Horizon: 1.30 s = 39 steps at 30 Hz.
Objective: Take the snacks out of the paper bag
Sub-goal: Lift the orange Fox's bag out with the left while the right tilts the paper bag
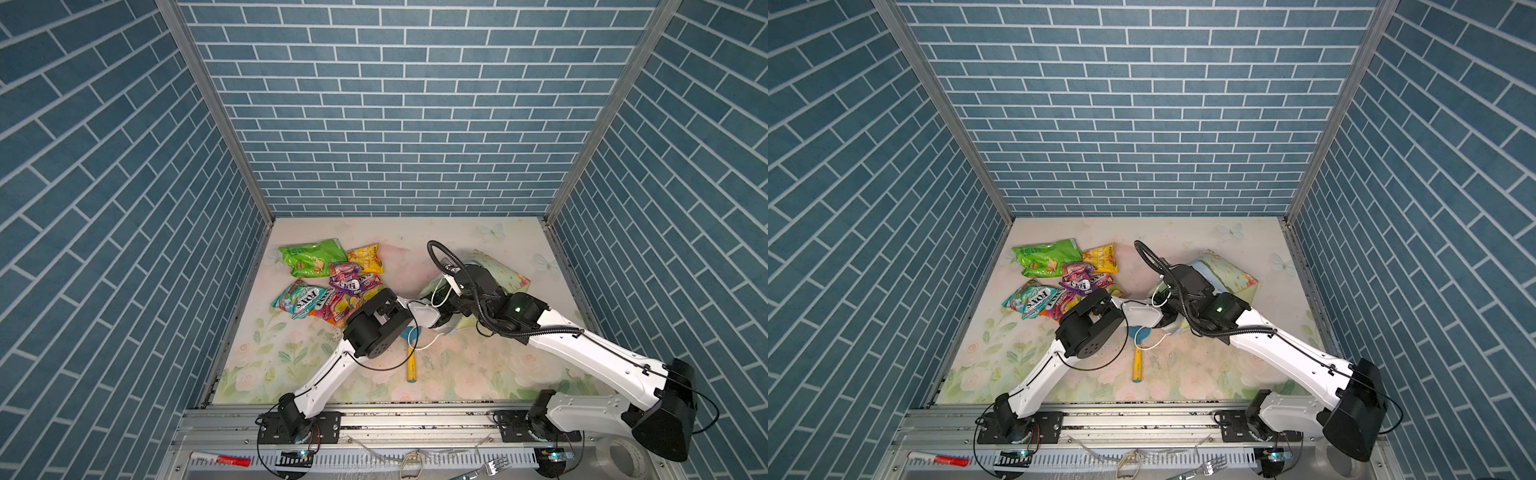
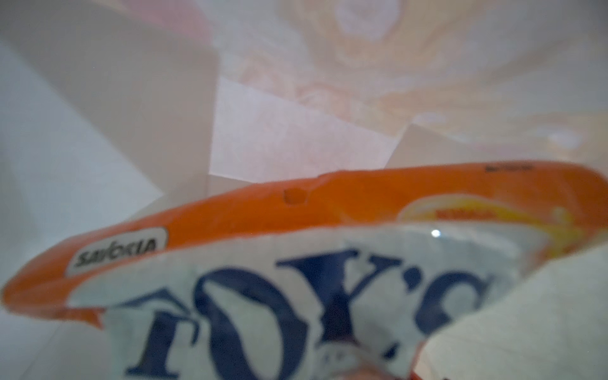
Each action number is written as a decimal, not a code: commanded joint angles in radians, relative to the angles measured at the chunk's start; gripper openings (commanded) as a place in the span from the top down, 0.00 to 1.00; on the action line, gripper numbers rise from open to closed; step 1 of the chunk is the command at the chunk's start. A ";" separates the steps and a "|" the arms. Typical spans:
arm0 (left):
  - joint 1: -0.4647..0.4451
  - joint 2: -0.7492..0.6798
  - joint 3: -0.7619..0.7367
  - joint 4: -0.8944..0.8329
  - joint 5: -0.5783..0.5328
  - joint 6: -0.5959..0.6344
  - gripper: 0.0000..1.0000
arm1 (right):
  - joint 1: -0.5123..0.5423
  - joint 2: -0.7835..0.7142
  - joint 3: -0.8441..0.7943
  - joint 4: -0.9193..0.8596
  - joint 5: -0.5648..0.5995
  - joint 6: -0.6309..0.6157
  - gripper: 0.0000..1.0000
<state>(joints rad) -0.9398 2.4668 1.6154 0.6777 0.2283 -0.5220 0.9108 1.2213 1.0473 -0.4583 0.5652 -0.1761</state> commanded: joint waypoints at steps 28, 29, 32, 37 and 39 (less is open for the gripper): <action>0.106 -0.148 -0.182 0.100 0.023 -0.137 1.00 | -0.053 0.005 -0.038 0.038 0.149 0.221 1.00; 0.113 -0.149 -0.188 0.111 0.026 -0.150 1.00 | -0.053 0.000 -0.042 0.041 0.149 0.221 1.00; 0.125 -0.155 -0.204 0.129 0.031 -0.160 1.00 | -0.054 -0.018 -0.061 0.056 0.143 0.220 1.00; 0.131 -0.184 -0.239 0.145 0.032 -0.159 1.00 | -0.062 -0.034 -0.077 0.057 0.135 0.217 1.00; 0.134 -0.200 -0.256 0.150 0.043 -0.159 1.00 | -0.064 -0.033 -0.080 0.050 0.139 0.212 1.00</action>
<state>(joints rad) -0.8371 2.3234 1.3796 0.7666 0.2790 -0.6590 0.8589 1.2098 0.9817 -0.3721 0.6796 -0.0032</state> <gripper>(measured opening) 0.279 0.047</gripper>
